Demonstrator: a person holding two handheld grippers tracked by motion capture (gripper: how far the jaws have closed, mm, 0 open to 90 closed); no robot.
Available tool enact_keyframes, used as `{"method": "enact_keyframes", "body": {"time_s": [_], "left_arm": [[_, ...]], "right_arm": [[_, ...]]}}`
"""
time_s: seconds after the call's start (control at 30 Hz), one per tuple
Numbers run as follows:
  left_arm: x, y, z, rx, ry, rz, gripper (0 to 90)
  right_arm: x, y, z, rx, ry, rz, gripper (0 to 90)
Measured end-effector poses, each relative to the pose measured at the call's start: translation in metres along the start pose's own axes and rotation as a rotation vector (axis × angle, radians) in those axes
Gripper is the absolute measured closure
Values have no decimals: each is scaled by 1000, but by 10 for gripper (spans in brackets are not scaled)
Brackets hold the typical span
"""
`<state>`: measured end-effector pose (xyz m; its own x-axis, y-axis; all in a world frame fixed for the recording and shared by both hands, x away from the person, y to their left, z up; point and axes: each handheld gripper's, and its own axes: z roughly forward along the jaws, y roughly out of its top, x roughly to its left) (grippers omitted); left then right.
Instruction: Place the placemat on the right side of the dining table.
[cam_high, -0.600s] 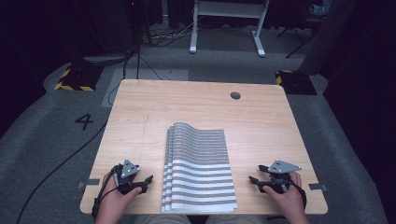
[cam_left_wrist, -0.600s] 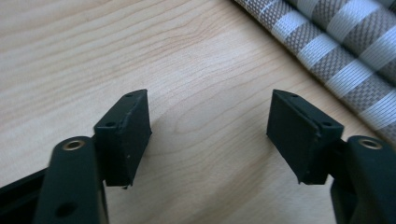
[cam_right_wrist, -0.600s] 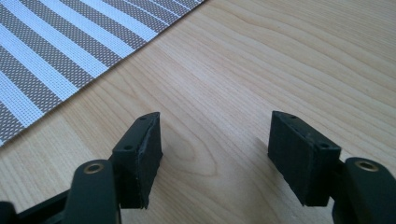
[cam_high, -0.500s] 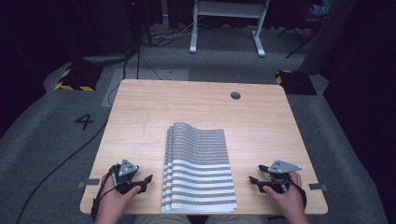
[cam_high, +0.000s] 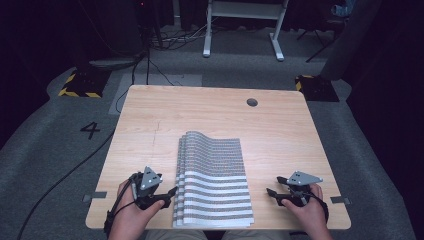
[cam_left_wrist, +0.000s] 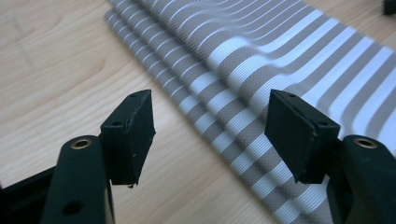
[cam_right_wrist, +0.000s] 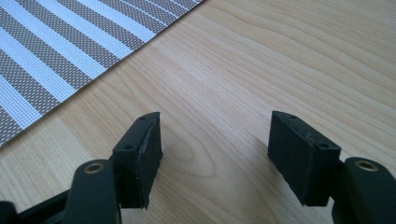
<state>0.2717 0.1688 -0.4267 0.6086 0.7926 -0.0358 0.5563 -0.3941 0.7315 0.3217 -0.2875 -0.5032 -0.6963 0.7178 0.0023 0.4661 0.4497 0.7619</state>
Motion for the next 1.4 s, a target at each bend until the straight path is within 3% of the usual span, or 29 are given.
{"method": "enact_keyframes", "body": {"time_s": [0.13, 0.27, 0.5, 0.63, 0.7, 0.77, 0.8, 0.93, 1.03, 1.1, 1.17, 1.27, 1.33, 1.4], "left_arm": [[-9, 12, 16, 39, -38, 31, 350], [-13, 16, 28, 45, -70, 30, 351], [-13, 16, 50, 105, -59, 27, 300], [-18, 16, 59, 136, -74, 28, 297], [-22, 18, 63, 145, -57, 41, 298], [-24, 19, 65, 149, -59, 38, 340], [-25, 20, 64, 142, -35, 48, 424], [-28, 22, 65, 141, 1, 70, 509], [-30, 23, 65, 141, -4, 59, 626], [-31, 25, 64, 119, -6, 58, 667], [-32, 27, 62, 90, -11, 68, 766], [-34, 32, 58, 58, -6, 90, 814], [-37, 35, 57, 40, -19, 90, 839], [-40, 41, 55, 35, -16, 128, 851]], "right_arm": [[-1, 1, 1, 3, -8, 0, 353], [-1, 1, 1, 4, -9, 3, 353], [-1, 1, 1, 4, -9, 4, 353], [-1, 1, 1, 3, -9, 2, 353], [-1, 1, 1, 3, -11, 2, 353], [0, 1, 1, 3, -13, 2, 354], [0, 1, 1, 3, -16, 1, 355], [0, 1, 1, 3, -18, 1, 357], [0, 1, 1, 3, -18, 2, 357], [0, 1, 1, 3, -19, 2, 360], [1, 2, 1, 4, -17, 1, 371], [1, 4, 0, 18, -38, -30, 377], [1, 8, 0, 0, -33, -16, 371], [-1, 15, -3, -16, -25, -27, 367]]}}
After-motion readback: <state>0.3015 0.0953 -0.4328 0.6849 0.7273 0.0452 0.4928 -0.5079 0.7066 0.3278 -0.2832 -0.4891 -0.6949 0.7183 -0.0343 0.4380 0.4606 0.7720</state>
